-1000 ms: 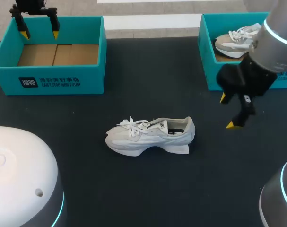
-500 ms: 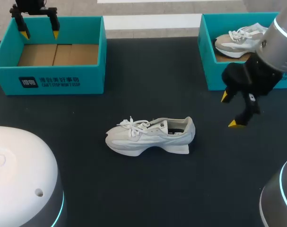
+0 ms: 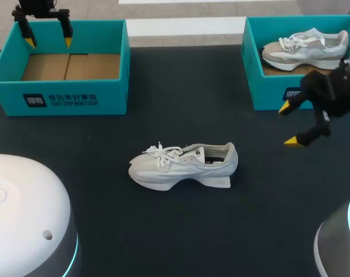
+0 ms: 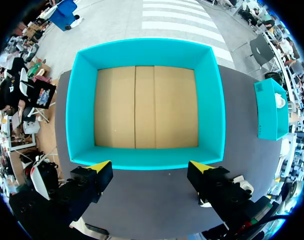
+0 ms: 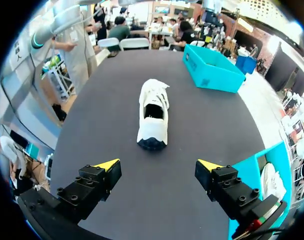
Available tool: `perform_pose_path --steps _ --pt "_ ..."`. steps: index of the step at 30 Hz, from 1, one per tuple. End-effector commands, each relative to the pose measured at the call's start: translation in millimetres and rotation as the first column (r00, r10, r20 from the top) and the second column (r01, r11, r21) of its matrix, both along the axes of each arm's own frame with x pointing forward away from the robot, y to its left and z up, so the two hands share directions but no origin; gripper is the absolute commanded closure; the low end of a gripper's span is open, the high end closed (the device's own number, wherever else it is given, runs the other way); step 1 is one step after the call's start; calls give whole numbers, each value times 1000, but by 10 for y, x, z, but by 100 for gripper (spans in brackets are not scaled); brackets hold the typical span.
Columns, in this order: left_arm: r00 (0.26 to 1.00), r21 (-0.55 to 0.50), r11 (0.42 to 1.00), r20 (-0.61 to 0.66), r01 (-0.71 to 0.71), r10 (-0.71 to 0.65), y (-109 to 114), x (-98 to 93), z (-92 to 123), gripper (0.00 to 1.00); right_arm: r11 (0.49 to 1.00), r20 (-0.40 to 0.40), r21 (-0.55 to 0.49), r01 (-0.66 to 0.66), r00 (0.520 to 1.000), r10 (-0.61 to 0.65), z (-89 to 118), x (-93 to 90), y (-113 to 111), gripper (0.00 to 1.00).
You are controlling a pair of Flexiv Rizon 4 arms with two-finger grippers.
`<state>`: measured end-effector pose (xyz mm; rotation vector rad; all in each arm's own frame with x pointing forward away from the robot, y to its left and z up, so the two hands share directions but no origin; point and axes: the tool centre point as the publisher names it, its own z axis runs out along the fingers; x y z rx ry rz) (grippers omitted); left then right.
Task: Take the shoe out of the shoebox, open the shoe tongue, remove and reinsert the insole, then place the shoe into the shoebox
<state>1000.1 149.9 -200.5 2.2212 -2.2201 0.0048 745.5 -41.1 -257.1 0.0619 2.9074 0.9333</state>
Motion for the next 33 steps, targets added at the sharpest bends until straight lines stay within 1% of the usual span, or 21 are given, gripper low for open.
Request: perform_pose_path --steps 1,3,4,26,27,31,33 --pt "1000 1 1000 -1 0 0 -1 -1 1 0 953 16 302 2 1000 -7 -295 -58 -194 0" --pt "1000 1 1000 -1 0 0 -1 -1 1 0 959 -12 283 11 1000 -8 -415 -53 -227 0" --pt "1000 1 1000 -1 0 0 -1 -1 1 0 957 -33 291 0 999 10 -458 -54 -229 0" --pt "1000 1 1000 -1 0 0 -1 -1 1 0 957 -33 291 0 999 10 -458 -54 -229 0" --pt "1000 1 1000 -1 0 0 -1 -1 1 0 948 -31 317 19 999 -9 -516 -48 -224 0" --pt "1000 1 1000 -1 0 0 -1 -1 1 0 943 -13 329 59 998 -58 -719 -27 -176 0" --pt "1000 1 1000 -1 0 0 -1 -1 1 0 939 -2 339 58 998 -61 -813 -18 -139 0"
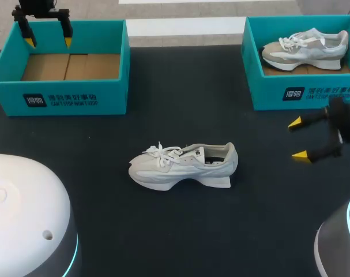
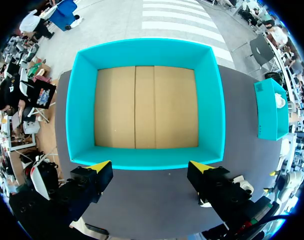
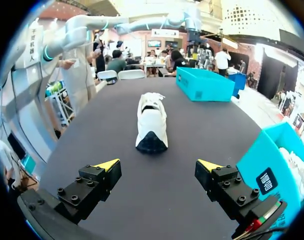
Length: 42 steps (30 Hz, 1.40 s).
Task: Take the shoe out of the shoebox, open the shoe tongue, remove and reinsert the insole, then place the shoe into the shoebox
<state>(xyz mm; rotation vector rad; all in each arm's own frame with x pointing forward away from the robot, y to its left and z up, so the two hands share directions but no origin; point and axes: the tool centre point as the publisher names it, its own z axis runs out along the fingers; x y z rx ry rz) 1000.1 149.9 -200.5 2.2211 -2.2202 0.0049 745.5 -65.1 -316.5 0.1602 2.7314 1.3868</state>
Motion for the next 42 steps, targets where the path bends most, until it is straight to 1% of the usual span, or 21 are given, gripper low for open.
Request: perform_pose_path --steps 1,3,5,8,12,16,17,20,21,26,29,35,42 --pt "1000 1 1000 -1 0 0 -1 -1 1 0 999 41 31 16 999 -17 -263 -16 123 0" --pt "1000 1 1000 -1 0 0 -1 -1 1 0 1000 63 22 15 998 -17 -340 -16 153 0" --pt "1000 1 1000 -1 0 0 -1 -1 1 0 999 87 38 3 996 -6 -375 -22 194 0" --pt "1000 1 1000 -1 0 0 -1 -1 1 0 1000 83 27 4 997 -6 -457 -26 221 0" --pt "1000 1 1000 -1 0 0 -1 -1 1 0 1000 95 22 7 995 -9 -512 -29 262 0" --pt "1000 1 1000 -1 0 0 -1 -1 1 0 998 84 44 48 995 -51 -583 -31 298 0" --pt "1000 1 1000 -1 0 0 -1 -1 1 0 999 86 19 42 995 -44 -602 -27 337 0" --pt "1000 1 1000 -1 0 0 -1 -1 1 0 999 80 18 48 996 -50 -655 -8 478 0" --pt "1000 1 1000 -1 0 0 -1 -1 1 0 998 82 33 45 995 -47 -668 -2 522 0" --pt "1000 1 1000 -1 0 0 -1 -1 1 0 999 60 18 43 997 -44 -732 14 713 0" --pt "1000 1 1000 -1 0 0 -1 -1 1 0 996 46 34 78 996 -79 -769 13 782 0" --pt "1000 1 1000 -1 0 0 -1 -1 1 0 997 34 32 65 997 -66 -846 51 979 0" --pt "1000 1 1000 -1 0 0 -1 -1 1 0 997 19 60 52 998 -53 -881 89 1222 0"
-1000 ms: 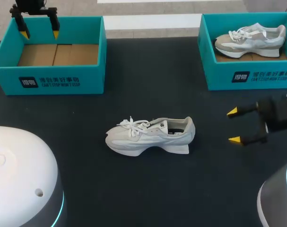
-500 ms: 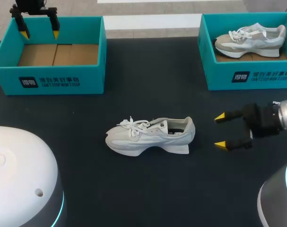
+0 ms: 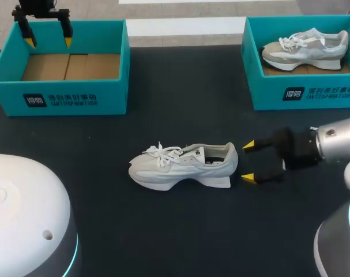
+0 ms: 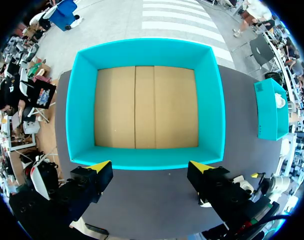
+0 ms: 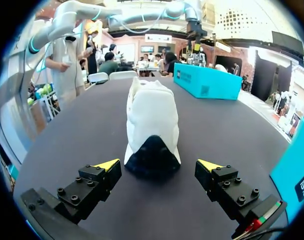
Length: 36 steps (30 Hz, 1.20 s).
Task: Take the shoe out of the shoebox, open the shoe tongue, remove and reinsert the insole, then place the shoe into the shoebox
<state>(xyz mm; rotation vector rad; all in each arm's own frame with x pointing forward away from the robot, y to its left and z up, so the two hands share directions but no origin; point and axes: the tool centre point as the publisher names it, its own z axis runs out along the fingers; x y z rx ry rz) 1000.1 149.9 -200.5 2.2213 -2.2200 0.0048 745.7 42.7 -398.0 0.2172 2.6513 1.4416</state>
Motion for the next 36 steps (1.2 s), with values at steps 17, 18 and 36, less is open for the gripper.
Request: perform_pose_path --steps 17,18,36 --pt "1000 1 1000 -1 0 0 -1 -1 1 0 997 -13 74 -33 999 34 -198 54 600 0" --pt "1000 1 1000 -1 0 0 -1 -1 1 0 996 -16 82 -38 999 39 -210 56 619 0" --pt "1000 1 1000 -1 0 0 -1 -1 1 0 992 -28 98 -74 997 77 -265 59 755 100"
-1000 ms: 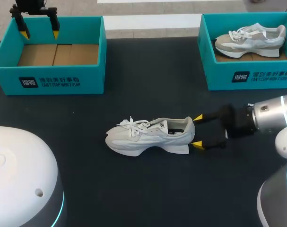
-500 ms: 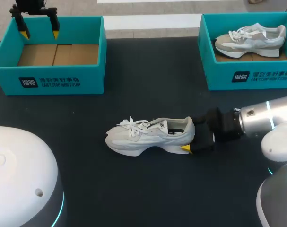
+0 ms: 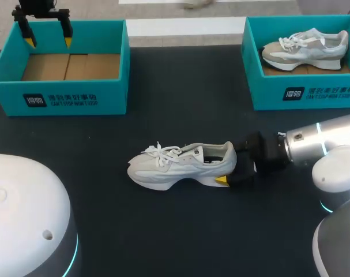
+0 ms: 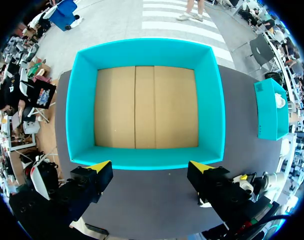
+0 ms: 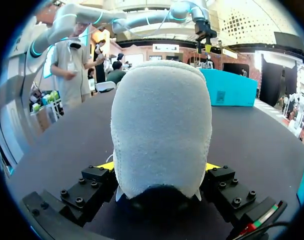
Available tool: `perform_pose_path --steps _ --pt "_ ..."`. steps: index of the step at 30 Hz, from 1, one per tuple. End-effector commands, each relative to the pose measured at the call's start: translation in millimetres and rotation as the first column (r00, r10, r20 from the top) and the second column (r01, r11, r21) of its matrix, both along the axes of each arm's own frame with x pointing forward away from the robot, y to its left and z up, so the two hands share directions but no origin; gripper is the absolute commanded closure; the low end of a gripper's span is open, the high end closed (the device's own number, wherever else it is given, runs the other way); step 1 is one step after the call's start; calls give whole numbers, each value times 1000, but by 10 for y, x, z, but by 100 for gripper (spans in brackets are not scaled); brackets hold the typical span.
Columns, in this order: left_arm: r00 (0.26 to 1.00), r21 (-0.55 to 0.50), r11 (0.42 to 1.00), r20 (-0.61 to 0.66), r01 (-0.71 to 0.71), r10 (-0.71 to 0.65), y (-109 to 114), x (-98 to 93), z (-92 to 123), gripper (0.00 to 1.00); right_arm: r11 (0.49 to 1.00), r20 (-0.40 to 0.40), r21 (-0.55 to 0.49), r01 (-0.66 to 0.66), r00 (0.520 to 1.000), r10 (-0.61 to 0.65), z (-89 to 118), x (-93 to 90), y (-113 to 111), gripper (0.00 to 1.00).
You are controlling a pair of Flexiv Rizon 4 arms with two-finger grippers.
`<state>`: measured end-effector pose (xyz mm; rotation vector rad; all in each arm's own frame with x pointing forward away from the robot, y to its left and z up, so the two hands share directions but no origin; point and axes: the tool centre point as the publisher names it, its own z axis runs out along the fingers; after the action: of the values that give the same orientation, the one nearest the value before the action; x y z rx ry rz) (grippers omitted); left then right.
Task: Take the shoe out of the shoebox, open the shoe tongue, remove and reinsert the insole, then place the shoe into the shoebox
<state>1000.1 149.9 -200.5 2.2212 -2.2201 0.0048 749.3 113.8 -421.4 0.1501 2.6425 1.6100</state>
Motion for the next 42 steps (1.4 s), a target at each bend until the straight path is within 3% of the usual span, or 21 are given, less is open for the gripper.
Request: perform_pose_path --steps 1,9,21,32,35,42 --pt "1000 1 1000 -1 0 0 -1 -1 1 0 1000 1 -3 1 1000 -1 -31 23 45 100" --pt "1000 1 1000 -1 0 0 -1 -1 1 0 1000 1 -3 1 1000 -1 -31 23 45 100" --pt "992 -63 990 6 -123 124 -893 -794 -130 0 1000 1 -3 1 1000 -1 -31 23 45 100" --pt "992 -7 992 0 -126 126 -1674 -1795 -138 0 1000 1 -3 1 1000 -1 -31 23 45 100" --pt "990 15 993 -71 -118 119 -1862 -1953 -139 0 1000 1 -3 1 1000 -1 -31 23 45 100" --pt "990 15 993 -71 -118 119 -1862 -1953 -139 0 1000 1 -3 1 1000 -1 -31 23 45 100"
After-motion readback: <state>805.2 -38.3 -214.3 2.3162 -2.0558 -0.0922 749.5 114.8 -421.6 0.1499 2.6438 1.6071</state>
